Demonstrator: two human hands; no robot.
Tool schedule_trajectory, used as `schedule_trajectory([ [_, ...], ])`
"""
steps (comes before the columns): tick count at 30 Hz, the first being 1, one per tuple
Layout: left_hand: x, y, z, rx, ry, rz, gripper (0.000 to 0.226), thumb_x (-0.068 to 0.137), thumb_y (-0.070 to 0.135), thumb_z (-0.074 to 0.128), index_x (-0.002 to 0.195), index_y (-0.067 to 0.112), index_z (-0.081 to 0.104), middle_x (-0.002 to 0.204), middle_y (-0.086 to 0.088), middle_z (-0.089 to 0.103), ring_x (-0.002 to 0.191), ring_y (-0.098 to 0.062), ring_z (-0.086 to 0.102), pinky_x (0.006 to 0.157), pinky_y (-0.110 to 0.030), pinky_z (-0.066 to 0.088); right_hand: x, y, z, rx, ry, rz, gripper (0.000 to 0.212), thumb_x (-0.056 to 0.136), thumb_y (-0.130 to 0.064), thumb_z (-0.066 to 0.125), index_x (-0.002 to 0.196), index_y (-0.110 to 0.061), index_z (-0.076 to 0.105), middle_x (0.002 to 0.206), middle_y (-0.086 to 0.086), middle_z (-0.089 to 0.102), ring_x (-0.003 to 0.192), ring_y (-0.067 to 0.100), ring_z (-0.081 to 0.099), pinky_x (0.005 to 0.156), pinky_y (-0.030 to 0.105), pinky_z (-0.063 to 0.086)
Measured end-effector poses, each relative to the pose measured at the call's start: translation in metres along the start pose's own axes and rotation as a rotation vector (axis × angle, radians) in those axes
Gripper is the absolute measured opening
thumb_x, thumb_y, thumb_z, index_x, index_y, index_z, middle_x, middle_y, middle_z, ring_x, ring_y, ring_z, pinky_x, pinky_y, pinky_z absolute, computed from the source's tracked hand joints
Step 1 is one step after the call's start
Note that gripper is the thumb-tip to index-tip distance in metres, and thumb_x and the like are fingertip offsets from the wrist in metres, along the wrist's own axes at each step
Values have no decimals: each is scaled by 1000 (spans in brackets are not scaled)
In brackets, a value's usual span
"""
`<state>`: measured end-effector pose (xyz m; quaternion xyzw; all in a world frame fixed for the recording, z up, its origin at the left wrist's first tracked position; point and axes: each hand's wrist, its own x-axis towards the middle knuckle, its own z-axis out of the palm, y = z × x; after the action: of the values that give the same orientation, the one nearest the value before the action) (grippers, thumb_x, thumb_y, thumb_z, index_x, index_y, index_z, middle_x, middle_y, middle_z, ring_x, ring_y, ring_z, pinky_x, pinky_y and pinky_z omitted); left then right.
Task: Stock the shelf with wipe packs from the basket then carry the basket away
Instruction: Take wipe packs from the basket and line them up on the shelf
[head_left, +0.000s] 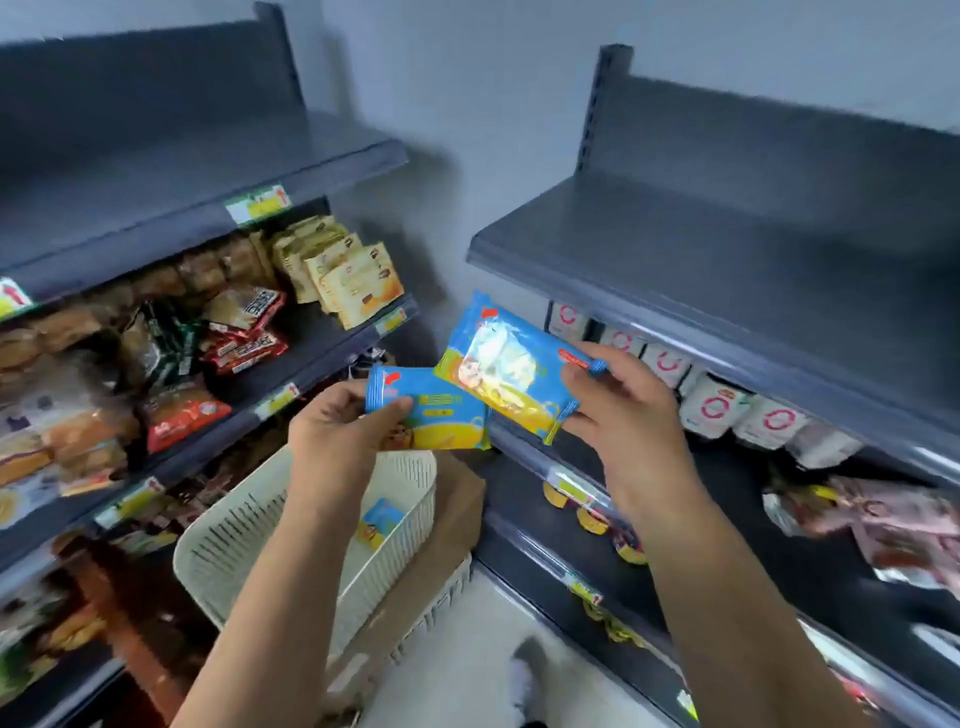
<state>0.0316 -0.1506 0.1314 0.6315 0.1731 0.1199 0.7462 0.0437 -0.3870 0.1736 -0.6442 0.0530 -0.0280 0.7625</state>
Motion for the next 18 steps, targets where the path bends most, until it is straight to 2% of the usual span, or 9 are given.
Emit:
schedule_trajectory([
  [2,-7,17,35,-4,-92,16,14,82,0,81,92,7,74,96,-19,78,81,-31,74,75,-38,63,-10,-25,-30,-32,57,-46,17,96,-8,68,109,-16,75,108,12,76,102,29,74,87,52,62],
  [4,-14,38,75,3,-168,40,16,82,2,82,96,3,73,96,-17,79,83,-29,75,76,-37,63,-16,-57,-59,-76,92,-108,16,96,-7,68,107,-16,76,105,9,78,101,30,75,87,53,61],
  [7,-28,71,136,-19,-283,87,13,82,2,81,91,5,72,89,-11,80,73,-19,76,63,-26,62,-20,-105,-102,-90,164,-208,16,94,-5,69,105,-15,77,101,10,78,98,34,75,84,49,63],
  [10,-50,93,194,-44,-363,116,14,82,-3,79,85,7,70,78,-6,79,60,-12,73,54,-19,56,-26,-143,-149,-62,208,-285,16,91,-5,73,103,-15,78,100,10,79,97,29,76,79,45,63],
  [13,-73,100,248,-63,-448,131,13,82,1,81,89,8,72,88,-13,79,70,-19,74,63,-27,61,-36,-168,-201,-30,234,-311,16,91,-5,72,102,-15,78,100,9,78,95,26,77,76,41,62],
  [15,-92,99,286,-55,-488,127,13,82,4,82,91,9,74,87,-11,79,73,-22,73,68,-31,60,-43,-181,-240,-11,282,-316,15,91,-5,73,101,-14,78,100,15,77,94,27,77,76,42,62],
  [18,-126,91,345,-37,-541,127,13,83,4,81,91,9,73,81,-7,77,70,-18,70,64,-29,57,-53,-198,-298,12,350,-348,17,92,-4,72,107,-8,76,99,14,77,91,24,77,70,40,63],
])
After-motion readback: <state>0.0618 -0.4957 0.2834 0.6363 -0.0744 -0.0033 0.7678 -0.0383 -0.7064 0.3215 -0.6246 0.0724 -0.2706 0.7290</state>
